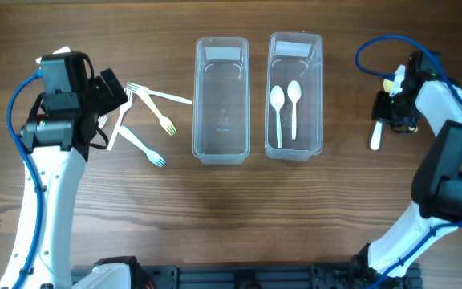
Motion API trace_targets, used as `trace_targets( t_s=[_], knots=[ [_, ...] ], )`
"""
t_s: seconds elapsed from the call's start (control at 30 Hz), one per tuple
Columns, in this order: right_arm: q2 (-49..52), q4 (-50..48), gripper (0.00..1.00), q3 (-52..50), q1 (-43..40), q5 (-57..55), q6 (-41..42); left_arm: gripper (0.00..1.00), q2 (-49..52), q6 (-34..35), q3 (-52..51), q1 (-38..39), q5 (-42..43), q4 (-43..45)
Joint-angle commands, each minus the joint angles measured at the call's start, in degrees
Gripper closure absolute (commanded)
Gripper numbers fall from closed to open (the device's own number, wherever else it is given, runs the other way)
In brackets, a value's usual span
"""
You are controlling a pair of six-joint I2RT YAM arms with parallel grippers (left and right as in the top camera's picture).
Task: Pack container
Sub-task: 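Carry the white spoon into the right container and release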
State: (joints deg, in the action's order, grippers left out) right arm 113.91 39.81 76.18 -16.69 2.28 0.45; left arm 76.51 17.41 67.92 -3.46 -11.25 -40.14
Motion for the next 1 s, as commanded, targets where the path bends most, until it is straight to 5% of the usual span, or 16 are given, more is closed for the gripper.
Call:
trace_targets(
  t_s=[0.0,0.47,0.87,0.97],
  knots=[
    [-6.5,-0.1,0.96,-0.1,0.7,3.0,1.2,0.00,-0.2,-0.7,1.0,-0.2,-0.5,0.0],
    [-22.3,-1.1,0.96,-0.1,22.1,3.6,10.7,0.00,-0.2,-0.7,1.0,-0.2,-0.6,0.0],
    [-7.2,-6.4,0.95,-0.1,32.9,-1.5,19.2,0.00,-0.2,-0.7,1.0,-0.2,-0.6,0.0],
    [-6.1,-6.6,0.73,-0.1,32.8,-1.8,17.7,0.00,-0.2,-0.7,1.0,-0.2,-0.5,0.0]
  ],
)
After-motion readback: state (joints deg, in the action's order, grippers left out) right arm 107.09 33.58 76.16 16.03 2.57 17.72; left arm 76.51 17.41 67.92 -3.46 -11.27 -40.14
